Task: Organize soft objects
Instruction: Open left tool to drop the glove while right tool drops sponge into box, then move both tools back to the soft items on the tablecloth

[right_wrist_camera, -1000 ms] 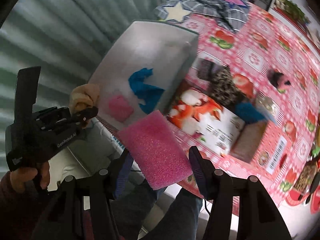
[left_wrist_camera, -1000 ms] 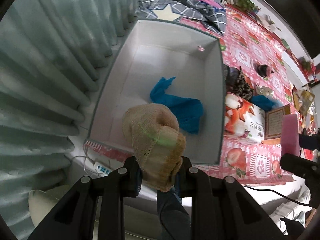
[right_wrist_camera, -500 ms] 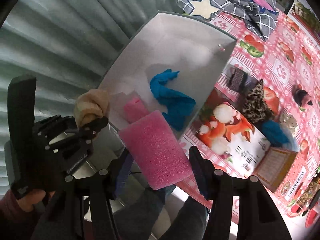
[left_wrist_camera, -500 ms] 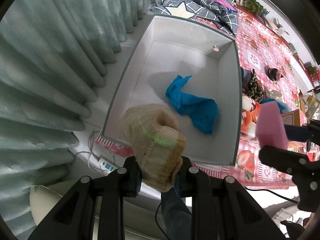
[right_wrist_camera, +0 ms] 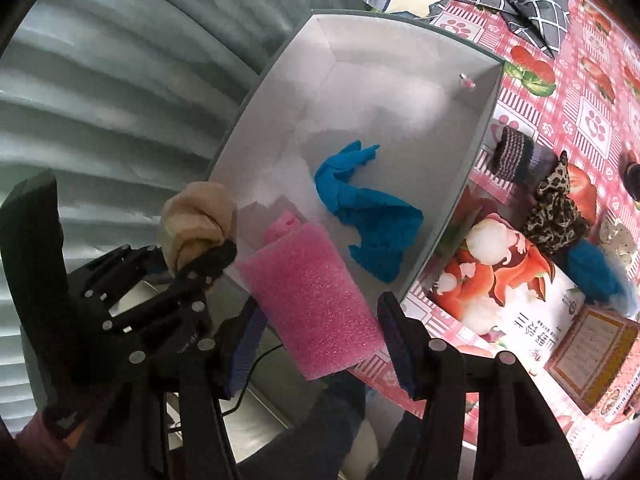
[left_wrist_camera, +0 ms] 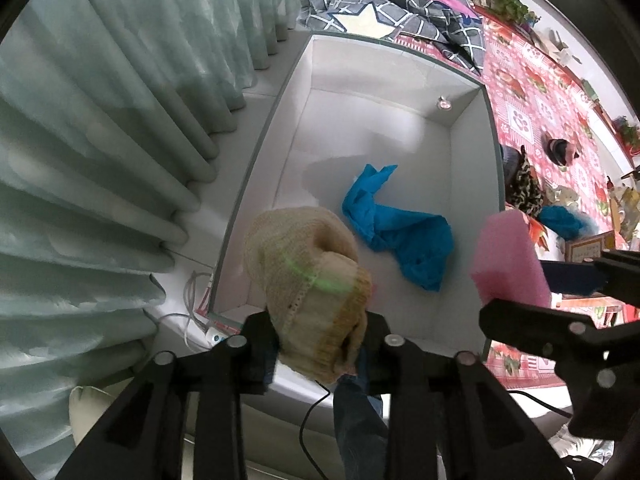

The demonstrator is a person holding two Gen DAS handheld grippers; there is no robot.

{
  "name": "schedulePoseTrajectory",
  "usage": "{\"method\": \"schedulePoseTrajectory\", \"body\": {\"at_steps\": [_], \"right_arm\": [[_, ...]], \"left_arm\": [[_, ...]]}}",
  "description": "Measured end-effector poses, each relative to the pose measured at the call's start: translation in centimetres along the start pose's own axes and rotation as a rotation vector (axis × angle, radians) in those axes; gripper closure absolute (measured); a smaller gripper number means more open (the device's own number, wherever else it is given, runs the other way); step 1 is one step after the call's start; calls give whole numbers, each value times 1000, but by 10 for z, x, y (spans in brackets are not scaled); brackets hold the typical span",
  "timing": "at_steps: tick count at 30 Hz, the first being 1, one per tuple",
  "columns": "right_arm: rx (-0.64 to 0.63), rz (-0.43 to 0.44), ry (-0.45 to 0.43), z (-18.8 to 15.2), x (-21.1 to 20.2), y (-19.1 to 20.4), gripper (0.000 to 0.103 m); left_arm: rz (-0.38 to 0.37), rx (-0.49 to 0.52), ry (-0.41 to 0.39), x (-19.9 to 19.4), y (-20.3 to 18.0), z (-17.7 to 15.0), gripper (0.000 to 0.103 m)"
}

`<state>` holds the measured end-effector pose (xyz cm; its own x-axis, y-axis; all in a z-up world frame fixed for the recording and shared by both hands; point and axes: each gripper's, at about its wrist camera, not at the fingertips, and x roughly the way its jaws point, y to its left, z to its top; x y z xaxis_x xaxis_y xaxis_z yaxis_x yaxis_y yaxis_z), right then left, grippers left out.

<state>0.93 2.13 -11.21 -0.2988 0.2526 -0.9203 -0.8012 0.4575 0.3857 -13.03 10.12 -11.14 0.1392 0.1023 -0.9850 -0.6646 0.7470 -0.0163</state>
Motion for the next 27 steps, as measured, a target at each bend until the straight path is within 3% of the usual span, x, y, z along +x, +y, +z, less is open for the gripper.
{"method": "schedulePoseTrajectory", "body": {"at_steps": [3, 5, 6, 8, 12, 13, 14, 19, 27], "right_arm": [[0, 16, -4, 3, -1, 1, 44], [7, 35, -6, 6, -2, 2, 41], [11, 40, -6, 6, -3, 1, 38], [22, 50, -17, 6, -5, 0, 14], [29, 41, -32, 8, -8, 0, 13], [33, 45, -33, 7, -9, 0, 13], [40, 51, -34, 7, -9, -1, 4], [68, 44, -49, 3, -14, -8, 0], [146, 57, -55, -1, -35, -26, 0]], "left_arm": [[-2, -3, -10, -1, 1, 0, 49], [-2, -7, -14, -2, 2, 1, 30], [-2, -8, -12, -2, 1, 2, 25], [-3, -14, -17, -3, 1, 4, 22], [-30, -36, -27, -4, 2, 5, 16], [-29, -37, -25, -4, 3, 6, 10], [-23, -38, -23, -3, 2, 6, 1], [-24, -42, -26, -3, 3, 8, 0], [-105, -28, -7, -16, -6, 15, 0]]}}
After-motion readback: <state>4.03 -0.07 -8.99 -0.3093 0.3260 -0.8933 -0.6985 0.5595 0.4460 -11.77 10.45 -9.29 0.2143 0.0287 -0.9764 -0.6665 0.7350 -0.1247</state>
